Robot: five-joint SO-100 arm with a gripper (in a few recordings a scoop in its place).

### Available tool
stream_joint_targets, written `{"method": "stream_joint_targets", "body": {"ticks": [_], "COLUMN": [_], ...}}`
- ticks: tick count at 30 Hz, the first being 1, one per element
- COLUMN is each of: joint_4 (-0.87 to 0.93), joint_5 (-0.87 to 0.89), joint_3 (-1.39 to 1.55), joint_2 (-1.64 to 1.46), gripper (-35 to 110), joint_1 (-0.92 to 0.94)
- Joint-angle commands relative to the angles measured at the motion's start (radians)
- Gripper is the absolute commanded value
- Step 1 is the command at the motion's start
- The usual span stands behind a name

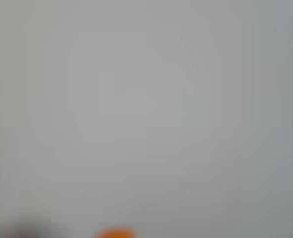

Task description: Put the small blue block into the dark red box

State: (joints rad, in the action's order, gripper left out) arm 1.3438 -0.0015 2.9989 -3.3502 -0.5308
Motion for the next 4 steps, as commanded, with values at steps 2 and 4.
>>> {"method": "stream_joint_targets", "body": {"ticks": [2,4], "joint_4": [0.006,0.006], "joint_5": [0.009,0.011], "joint_3": [0.005,0.005], "joint_2": [-0.009,-0.009], "gripper": [0,0], "joint_1": [-0.02,-0.018]}}
